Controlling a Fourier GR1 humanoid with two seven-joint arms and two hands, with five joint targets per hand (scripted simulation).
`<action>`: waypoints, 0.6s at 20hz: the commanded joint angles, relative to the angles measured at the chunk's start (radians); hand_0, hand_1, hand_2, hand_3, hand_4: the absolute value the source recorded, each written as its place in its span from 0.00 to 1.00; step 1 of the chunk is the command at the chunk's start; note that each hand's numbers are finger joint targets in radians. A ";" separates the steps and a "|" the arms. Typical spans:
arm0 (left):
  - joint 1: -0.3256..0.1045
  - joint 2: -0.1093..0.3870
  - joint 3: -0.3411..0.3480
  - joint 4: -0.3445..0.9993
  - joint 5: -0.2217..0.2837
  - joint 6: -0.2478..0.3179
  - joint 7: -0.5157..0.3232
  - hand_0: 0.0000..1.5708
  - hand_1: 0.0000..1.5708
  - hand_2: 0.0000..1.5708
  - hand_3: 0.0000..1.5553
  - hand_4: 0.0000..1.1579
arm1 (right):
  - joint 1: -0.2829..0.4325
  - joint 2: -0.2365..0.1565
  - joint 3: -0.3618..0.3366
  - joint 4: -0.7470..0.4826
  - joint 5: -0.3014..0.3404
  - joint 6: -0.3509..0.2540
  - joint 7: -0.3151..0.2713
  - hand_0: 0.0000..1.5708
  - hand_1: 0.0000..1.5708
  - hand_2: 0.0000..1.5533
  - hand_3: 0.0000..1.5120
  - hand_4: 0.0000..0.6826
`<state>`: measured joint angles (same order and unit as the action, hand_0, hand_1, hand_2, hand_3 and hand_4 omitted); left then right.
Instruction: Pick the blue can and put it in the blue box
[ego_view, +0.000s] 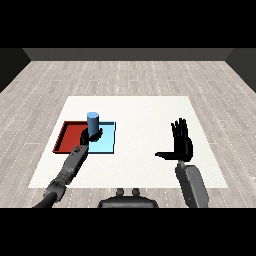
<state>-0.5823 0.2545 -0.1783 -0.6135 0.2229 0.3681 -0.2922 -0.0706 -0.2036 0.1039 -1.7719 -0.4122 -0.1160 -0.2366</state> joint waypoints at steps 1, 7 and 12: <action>-0.093 0.014 0.044 0.187 -0.022 0.006 0.035 1.00 1.00 1.00 0.97 0.91 | 0.056 -0.010 -0.026 0.007 -0.006 0.036 -0.030 0.00 0.00 0.00 0.00 0.00; -0.195 0.002 0.039 0.396 -0.084 0.052 0.115 1.00 1.00 0.98 0.90 0.86 | -0.032 0.050 -0.018 0.110 0.010 0.006 -0.030 0.00 0.00 0.00 0.00 0.00; -0.256 -0.038 0.001 0.516 -0.140 0.064 0.218 1.00 1.00 0.93 0.76 0.81 | -0.097 0.009 -0.100 0.231 -0.035 0.057 -0.026 0.00 0.00 0.00 0.00 0.00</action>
<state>-0.7869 0.2412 -0.1613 -0.1836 0.1179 0.4120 -0.1477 -0.1112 -0.1708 0.0599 -1.6344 -0.4142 -0.1004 -0.2590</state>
